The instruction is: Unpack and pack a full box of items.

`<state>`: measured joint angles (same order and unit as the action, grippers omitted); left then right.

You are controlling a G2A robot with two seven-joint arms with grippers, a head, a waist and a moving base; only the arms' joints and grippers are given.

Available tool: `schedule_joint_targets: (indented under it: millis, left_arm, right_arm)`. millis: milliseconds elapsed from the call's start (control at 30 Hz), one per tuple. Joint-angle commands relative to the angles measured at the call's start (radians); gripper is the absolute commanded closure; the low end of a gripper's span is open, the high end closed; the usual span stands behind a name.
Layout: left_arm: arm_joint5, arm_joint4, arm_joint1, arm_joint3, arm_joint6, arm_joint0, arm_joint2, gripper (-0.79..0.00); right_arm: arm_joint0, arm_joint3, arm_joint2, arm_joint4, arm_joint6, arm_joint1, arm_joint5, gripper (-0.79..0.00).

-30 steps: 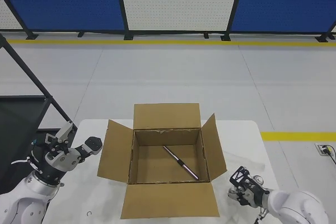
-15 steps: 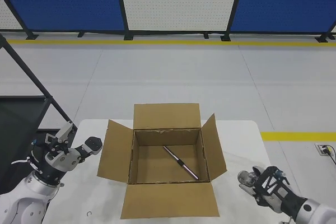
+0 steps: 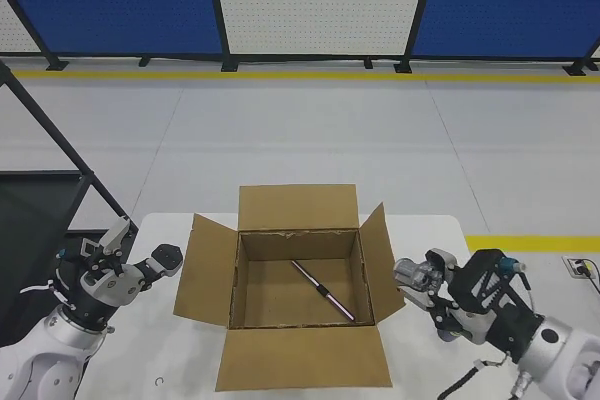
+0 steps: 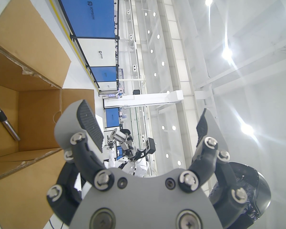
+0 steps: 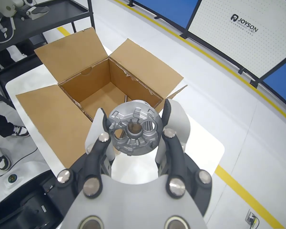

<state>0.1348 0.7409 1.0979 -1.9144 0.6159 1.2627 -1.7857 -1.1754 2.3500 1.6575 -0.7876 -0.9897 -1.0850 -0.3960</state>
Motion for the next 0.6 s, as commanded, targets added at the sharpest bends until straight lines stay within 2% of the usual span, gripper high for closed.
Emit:
schedule_joint_targets:
  millis: [0, 300, 367, 467, 567]
  left_arm:
    - [0.0, 0.0, 0.0, 0.0, 0.0, 0.0, 0.0, -0.785]
    - [0.0, 0.0, 0.0, 0.0, 0.0, 0.0, 0.0, -0.785]
    - [-0.004, -0.002, 0.0, -0.005, -0.006, 0.004, 0.002, -0.785]
    - [-0.003, -0.009, -0.001, -0.012, -0.006, 0.01, 0.002, -0.785]
    - [-0.001, -0.014, -0.003, -0.01, 0.002, 0.017, -0.006, -0.785]
  right_arm:
    - [-0.002, 0.0, 0.0, 0.0, 0.001, 0.0, -0.012, 0.0]
    - [-0.002, 0.0, 0.0, 0.0, 0.001, 0.0, -0.012, 0.0]
    - [0.001, 0.0, -0.025, -0.005, 0.032, 0.0, -0.019, 0.0]
    - [0.068, -0.016, -0.115, -0.003, 0.048, 0.0, -0.033, 0.0]
    - [0.192, -0.052, -0.236, -0.006, 0.024, -0.004, -0.023, 0.0]
